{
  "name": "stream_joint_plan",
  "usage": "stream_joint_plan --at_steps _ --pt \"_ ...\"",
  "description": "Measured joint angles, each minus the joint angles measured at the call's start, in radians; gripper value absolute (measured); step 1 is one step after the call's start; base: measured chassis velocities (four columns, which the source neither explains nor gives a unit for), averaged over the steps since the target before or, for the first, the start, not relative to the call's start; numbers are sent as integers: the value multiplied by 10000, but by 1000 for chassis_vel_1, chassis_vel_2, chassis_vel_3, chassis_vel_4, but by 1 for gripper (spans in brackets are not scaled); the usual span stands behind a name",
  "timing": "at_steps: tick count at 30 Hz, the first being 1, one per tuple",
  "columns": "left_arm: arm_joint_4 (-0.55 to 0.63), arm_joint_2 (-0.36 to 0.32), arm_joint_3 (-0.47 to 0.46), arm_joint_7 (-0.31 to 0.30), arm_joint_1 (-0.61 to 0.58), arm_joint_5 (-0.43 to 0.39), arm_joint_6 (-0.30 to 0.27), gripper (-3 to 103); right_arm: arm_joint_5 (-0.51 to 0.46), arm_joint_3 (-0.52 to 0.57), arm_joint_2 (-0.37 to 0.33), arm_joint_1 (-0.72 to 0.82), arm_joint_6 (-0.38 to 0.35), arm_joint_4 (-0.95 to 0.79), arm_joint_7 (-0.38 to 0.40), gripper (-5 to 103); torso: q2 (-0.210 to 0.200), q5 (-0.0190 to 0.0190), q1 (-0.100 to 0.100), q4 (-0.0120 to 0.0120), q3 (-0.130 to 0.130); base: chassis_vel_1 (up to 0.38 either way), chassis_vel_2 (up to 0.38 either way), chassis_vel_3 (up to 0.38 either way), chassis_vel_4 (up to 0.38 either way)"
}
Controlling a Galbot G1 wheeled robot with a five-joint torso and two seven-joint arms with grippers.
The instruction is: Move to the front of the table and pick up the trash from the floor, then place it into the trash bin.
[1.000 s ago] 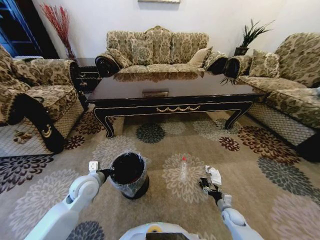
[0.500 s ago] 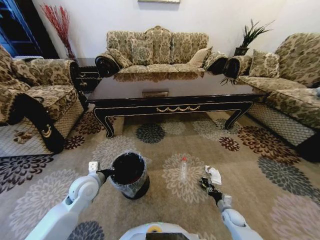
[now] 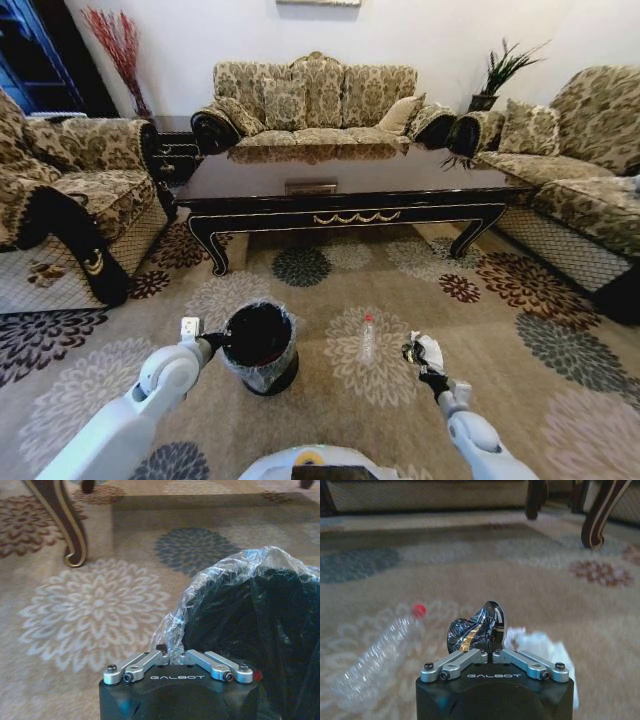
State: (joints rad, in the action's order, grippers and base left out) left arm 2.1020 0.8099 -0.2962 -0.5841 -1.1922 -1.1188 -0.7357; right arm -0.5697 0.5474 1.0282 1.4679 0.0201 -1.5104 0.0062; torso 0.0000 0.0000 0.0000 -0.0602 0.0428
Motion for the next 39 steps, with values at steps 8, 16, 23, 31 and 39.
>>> stream_joint_plan --at_steps 8,16,23,31,39 --pt "-580 -173 2313 -57 2082 -248 3 3 -8 950 -478 1837 -214 -3513 121 0 0 -1 -1 -2 0 0 0 0 0" --pt "-1084 27 3816 -457 3904 -937 2 3 947 1368 -585 3091 -72 -6035 83 0 0 -1 0 0 0 0 0 0 0" --pt "-1305 537 5431 -1325 5389 -2033 12 3 1963 1329 -428 3542 -92 -7630 -37 0 0 3 0 0 0 0 0 0 0" --pt "-1564 1124 6813 -1505 6205 -2030 10 3 2819 1253 -371 4137 185 -8125 -192 0 0 1 0 0 0 0 0 0 0" --pt "-1725 1673 7628 -1756 6957 -2202 10 3 3785 1010 -356 4333 531 -7947 -425 0 0 2 0 -1 0 0 0 0 0"
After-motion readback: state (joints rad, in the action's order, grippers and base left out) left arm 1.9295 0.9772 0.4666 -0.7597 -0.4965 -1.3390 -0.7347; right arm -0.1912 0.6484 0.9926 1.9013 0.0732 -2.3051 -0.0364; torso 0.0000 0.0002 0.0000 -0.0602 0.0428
